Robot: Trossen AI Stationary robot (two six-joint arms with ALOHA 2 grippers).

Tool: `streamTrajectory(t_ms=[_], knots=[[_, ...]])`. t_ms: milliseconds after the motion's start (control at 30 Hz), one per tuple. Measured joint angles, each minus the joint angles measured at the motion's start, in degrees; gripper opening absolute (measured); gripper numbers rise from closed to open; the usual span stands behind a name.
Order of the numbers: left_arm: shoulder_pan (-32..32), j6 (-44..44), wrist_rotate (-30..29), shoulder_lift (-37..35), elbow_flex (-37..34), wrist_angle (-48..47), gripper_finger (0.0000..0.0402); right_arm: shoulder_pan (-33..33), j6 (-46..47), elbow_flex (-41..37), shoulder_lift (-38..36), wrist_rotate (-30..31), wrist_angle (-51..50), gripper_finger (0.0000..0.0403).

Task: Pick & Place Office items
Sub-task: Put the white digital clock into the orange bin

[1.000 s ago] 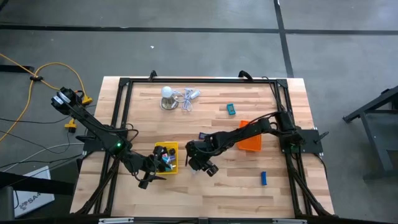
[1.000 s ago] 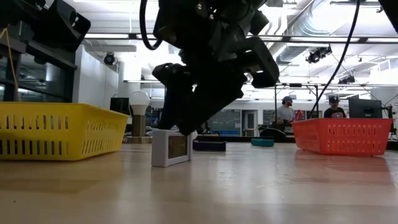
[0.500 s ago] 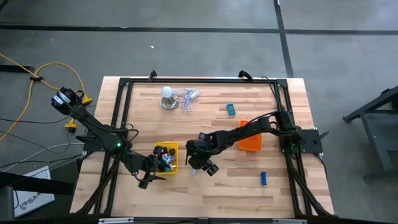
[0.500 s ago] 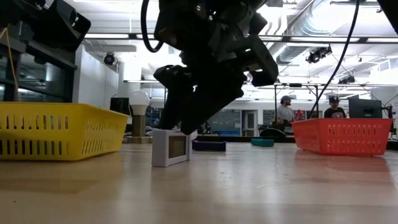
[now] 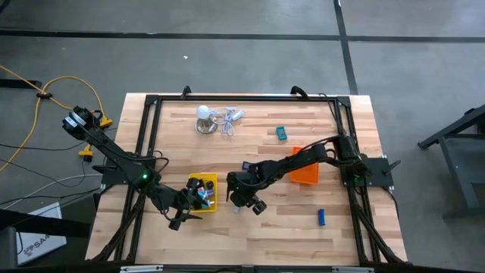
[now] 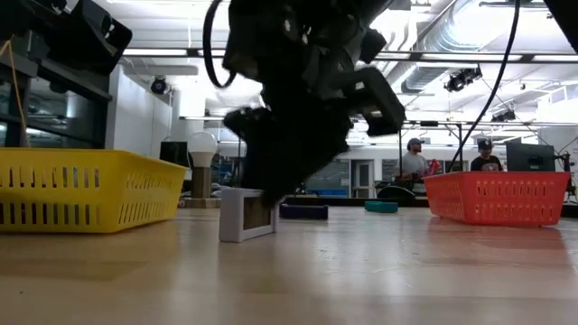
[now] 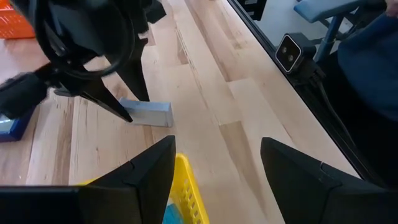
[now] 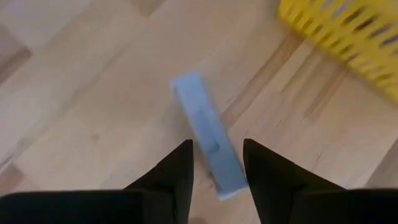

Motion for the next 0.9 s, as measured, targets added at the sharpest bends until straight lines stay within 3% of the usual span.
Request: streamTrajectory(t_ms=[900], knots=[[0.0, 0.0, -0.03, 0.01, 0.0, -0.02, 0.023, 0.0, 0.07, -0.02, 0.95, 1.15, 0.38, 0.0075]])
